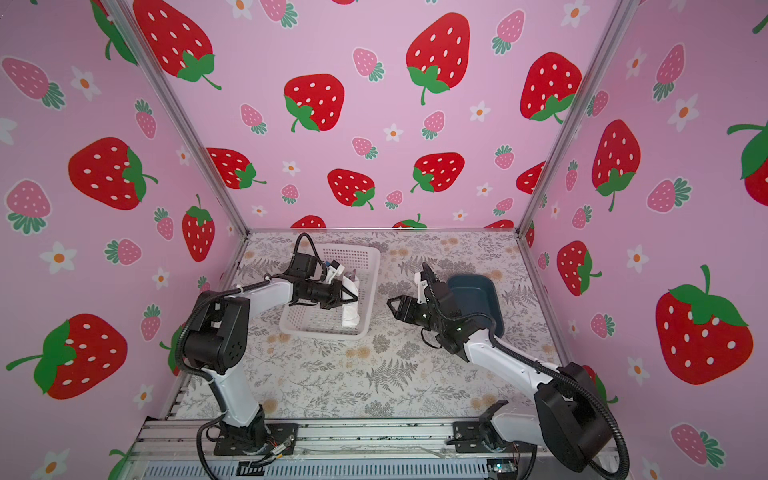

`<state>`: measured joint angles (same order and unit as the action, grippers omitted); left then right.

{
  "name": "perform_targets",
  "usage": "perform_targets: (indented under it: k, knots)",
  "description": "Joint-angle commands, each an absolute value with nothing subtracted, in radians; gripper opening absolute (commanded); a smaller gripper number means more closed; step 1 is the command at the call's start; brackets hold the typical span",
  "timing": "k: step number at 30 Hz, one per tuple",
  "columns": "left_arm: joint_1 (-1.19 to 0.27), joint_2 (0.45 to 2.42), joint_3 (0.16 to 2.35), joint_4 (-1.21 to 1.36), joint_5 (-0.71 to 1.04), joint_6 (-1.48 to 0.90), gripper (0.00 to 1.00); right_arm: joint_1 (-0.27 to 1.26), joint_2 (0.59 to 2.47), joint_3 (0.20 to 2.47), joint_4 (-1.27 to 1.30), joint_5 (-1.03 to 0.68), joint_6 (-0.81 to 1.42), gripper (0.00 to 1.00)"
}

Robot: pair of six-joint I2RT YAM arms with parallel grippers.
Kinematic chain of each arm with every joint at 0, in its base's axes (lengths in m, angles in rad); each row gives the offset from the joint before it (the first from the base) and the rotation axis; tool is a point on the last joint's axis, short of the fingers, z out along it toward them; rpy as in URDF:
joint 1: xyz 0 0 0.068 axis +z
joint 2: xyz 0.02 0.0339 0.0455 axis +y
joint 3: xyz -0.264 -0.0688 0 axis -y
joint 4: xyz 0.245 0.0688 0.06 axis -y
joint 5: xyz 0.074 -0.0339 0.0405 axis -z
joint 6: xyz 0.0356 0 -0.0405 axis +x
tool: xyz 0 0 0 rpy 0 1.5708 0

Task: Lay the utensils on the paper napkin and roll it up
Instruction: 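Lower the bundle upright into the white basket with the left gripper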

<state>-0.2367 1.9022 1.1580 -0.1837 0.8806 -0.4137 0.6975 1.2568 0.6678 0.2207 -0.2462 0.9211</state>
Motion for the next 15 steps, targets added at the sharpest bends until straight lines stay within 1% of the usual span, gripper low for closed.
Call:
perform_targets:
  k: [1,4,15]
  knots:
    - [-0.260,1.918,1.230,-0.225,0.852,-0.357,0.00,0.697,1.237,0.639,0.248,-0.249,0.954,0.62]
    - [-0.281,1.958,1.272,-0.285,0.820,-0.325,0.00,0.697,1.234,0.621,0.256,-0.249,0.970,0.62]
    - [-0.287,2.055,1.299,-0.253,0.856,-0.351,0.00,0.698,1.242,0.622,0.249,-0.263,0.979,0.62]
